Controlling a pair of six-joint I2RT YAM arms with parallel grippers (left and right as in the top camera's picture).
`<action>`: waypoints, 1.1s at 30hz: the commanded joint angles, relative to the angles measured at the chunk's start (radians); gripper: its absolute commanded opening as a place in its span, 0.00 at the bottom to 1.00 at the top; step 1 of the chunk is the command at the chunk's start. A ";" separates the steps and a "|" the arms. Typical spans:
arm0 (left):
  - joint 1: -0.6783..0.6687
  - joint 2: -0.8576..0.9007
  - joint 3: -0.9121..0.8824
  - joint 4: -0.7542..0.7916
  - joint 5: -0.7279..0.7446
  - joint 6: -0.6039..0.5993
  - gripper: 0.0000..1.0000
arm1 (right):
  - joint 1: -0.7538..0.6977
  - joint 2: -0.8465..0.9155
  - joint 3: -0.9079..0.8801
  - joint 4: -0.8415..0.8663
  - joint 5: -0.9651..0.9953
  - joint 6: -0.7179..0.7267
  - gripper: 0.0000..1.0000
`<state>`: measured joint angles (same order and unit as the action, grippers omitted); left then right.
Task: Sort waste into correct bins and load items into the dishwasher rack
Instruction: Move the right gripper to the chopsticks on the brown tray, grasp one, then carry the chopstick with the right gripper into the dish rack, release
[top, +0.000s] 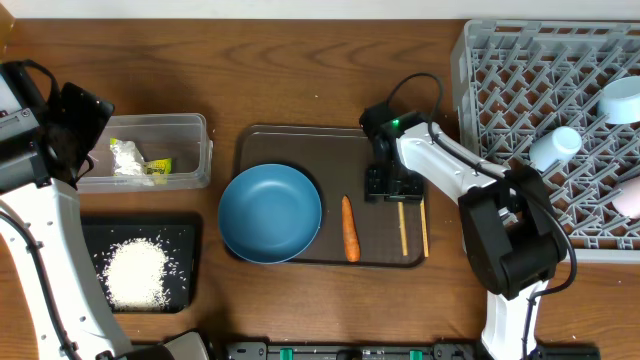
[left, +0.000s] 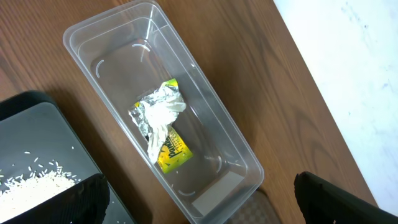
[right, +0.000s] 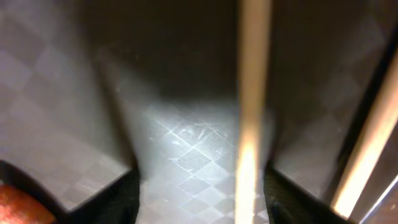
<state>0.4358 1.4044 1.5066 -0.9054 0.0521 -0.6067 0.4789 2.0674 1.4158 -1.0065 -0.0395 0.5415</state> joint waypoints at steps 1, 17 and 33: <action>0.002 0.000 -0.003 0.000 -0.011 -0.008 0.98 | -0.004 -0.001 -0.018 0.003 0.009 0.003 0.44; 0.002 0.000 -0.003 0.000 -0.011 -0.008 0.98 | -0.002 -0.001 0.025 -0.010 0.009 -0.047 0.01; 0.002 0.000 -0.003 0.000 -0.011 -0.008 0.98 | -0.293 -0.011 0.743 -0.328 0.010 -0.342 0.01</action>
<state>0.4358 1.4044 1.5066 -0.9054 0.0521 -0.6067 0.2737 2.0705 2.0525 -1.3258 -0.0460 0.2993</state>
